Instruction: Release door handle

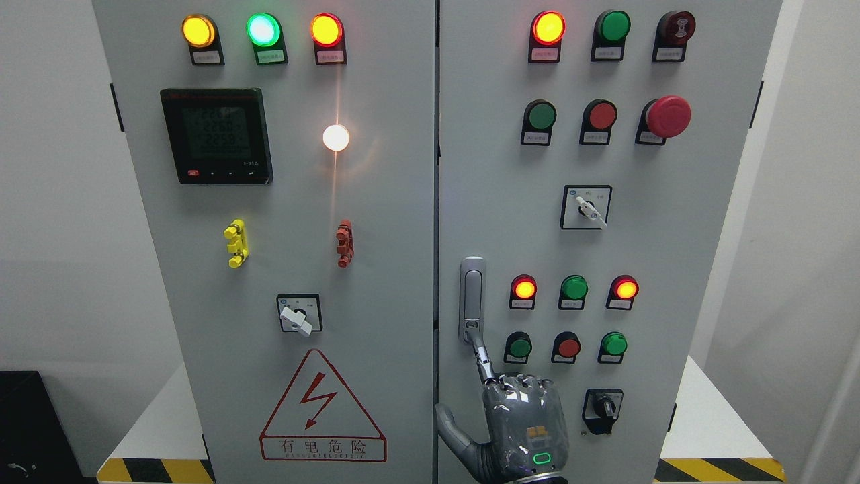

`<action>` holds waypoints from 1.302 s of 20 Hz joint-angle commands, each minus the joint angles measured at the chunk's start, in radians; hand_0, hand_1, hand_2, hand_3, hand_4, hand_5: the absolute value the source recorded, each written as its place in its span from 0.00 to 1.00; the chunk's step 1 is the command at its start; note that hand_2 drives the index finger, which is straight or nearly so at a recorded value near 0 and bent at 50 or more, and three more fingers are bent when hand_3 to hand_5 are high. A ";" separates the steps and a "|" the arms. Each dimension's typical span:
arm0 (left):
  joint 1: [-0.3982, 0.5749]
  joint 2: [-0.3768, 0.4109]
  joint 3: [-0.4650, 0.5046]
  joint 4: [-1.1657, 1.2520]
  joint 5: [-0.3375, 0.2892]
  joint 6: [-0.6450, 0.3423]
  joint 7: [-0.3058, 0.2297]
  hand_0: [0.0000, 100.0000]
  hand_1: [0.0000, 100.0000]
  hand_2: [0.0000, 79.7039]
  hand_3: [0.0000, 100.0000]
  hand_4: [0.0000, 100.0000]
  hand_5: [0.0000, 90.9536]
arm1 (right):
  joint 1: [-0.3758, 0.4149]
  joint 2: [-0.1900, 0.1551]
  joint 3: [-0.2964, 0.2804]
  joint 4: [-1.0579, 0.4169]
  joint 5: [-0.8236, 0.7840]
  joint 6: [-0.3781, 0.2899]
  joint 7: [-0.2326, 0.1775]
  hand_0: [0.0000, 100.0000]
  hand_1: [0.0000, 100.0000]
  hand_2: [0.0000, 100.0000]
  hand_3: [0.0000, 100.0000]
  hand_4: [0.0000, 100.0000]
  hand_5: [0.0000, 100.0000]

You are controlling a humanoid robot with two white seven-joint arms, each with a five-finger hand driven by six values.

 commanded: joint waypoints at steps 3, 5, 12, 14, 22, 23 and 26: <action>0.017 0.000 0.000 0.000 0.001 -0.001 0.000 0.12 0.56 0.00 0.00 0.00 0.00 | 0.005 0.000 -0.002 0.025 0.000 0.002 0.002 0.31 0.21 0.11 1.00 1.00 1.00; 0.017 -0.001 0.000 0.000 -0.001 -0.001 0.000 0.12 0.56 0.00 0.00 0.00 0.00 | 0.008 0.000 -0.002 0.025 0.000 0.002 0.002 0.31 0.21 0.11 1.00 1.00 1.00; 0.017 0.000 0.000 0.000 0.001 -0.001 0.000 0.12 0.56 0.00 0.00 0.00 0.00 | 0.008 0.000 -0.002 0.025 -0.001 0.002 0.002 0.31 0.21 0.11 1.00 1.00 1.00; 0.017 0.000 0.000 0.002 -0.001 -0.001 0.000 0.12 0.56 0.00 0.00 0.00 0.00 | 0.008 0.000 -0.002 0.025 0.000 0.002 0.002 0.31 0.21 0.11 1.00 1.00 1.00; 0.017 0.000 0.000 0.000 0.001 -0.001 0.000 0.12 0.56 0.00 0.00 0.00 0.00 | 0.008 0.000 0.000 0.017 0.000 0.002 -0.001 0.31 0.21 0.11 1.00 1.00 1.00; 0.017 0.000 0.000 0.000 0.001 -0.001 0.000 0.12 0.56 0.00 0.00 0.00 0.00 | 0.005 0.000 -0.002 0.016 0.000 0.002 -0.001 0.31 0.21 0.11 1.00 1.00 1.00; 0.017 0.000 0.000 0.000 0.001 -0.001 0.000 0.12 0.56 0.00 0.00 0.00 0.00 | 0.005 -0.001 0.000 0.009 0.000 0.002 -0.001 0.31 0.21 0.11 1.00 1.00 1.00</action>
